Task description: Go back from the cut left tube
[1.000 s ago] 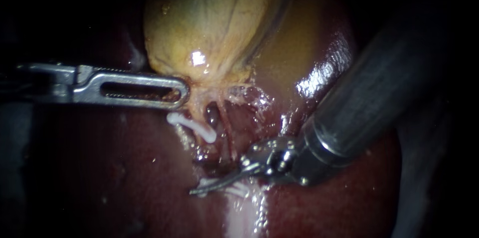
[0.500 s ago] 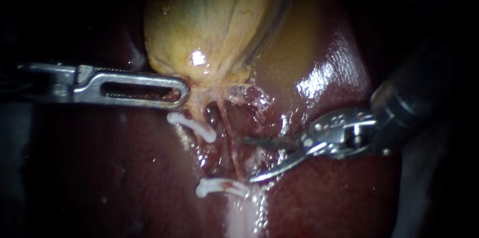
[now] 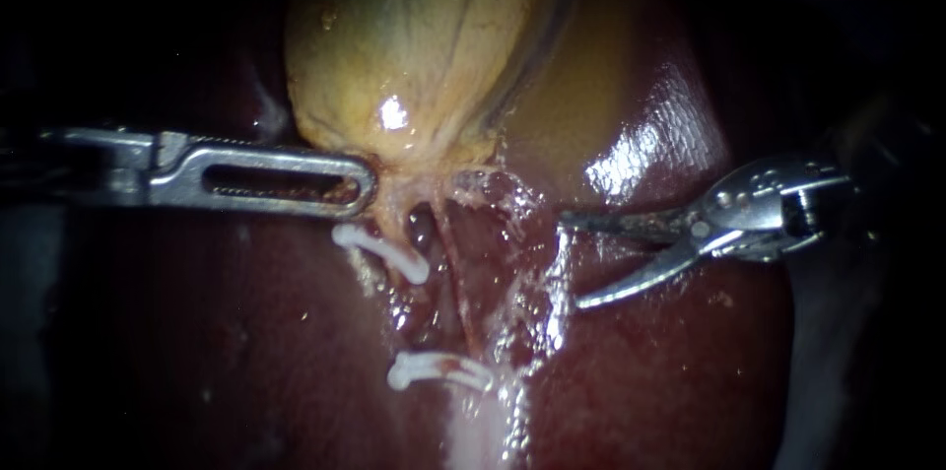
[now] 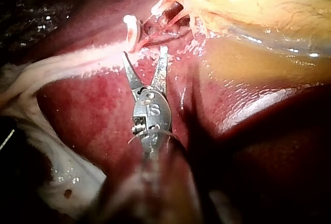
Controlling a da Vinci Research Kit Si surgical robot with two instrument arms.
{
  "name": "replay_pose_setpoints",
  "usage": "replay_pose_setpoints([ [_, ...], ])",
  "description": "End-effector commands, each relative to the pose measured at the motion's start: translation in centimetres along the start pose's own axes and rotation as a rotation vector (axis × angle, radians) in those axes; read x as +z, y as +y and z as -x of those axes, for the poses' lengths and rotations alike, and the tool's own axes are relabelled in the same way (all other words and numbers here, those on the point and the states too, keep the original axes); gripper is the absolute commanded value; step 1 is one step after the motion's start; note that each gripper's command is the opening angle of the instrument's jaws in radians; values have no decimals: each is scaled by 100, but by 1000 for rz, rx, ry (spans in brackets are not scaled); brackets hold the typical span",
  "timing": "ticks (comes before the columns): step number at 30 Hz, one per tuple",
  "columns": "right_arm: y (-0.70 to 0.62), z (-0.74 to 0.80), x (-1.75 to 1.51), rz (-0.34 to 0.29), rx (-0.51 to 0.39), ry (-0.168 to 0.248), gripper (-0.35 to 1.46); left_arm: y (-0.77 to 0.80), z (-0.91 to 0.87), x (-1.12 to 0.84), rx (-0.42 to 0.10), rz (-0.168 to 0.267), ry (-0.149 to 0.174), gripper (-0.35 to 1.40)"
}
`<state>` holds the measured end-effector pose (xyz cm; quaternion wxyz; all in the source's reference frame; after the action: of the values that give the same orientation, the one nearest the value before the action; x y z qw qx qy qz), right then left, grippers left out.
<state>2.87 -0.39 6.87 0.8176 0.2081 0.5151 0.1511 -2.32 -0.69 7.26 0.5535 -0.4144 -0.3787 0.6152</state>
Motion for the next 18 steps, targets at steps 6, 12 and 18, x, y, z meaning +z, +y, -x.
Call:
replay_pose_setpoints([
  [6, 0, 0, -1, -2, -9, -1, 143, -9, 9, 22, 7, -4, -2, -35],
  [12, 0, 1, -3, -1, -9, 2, 143, -17, 10, 55, 11, -2, -20, -35],
  [18, 1, 2, -3, -1, -9, 2, 143, -21, 12, 71, 15, 0, -32, -35],
])
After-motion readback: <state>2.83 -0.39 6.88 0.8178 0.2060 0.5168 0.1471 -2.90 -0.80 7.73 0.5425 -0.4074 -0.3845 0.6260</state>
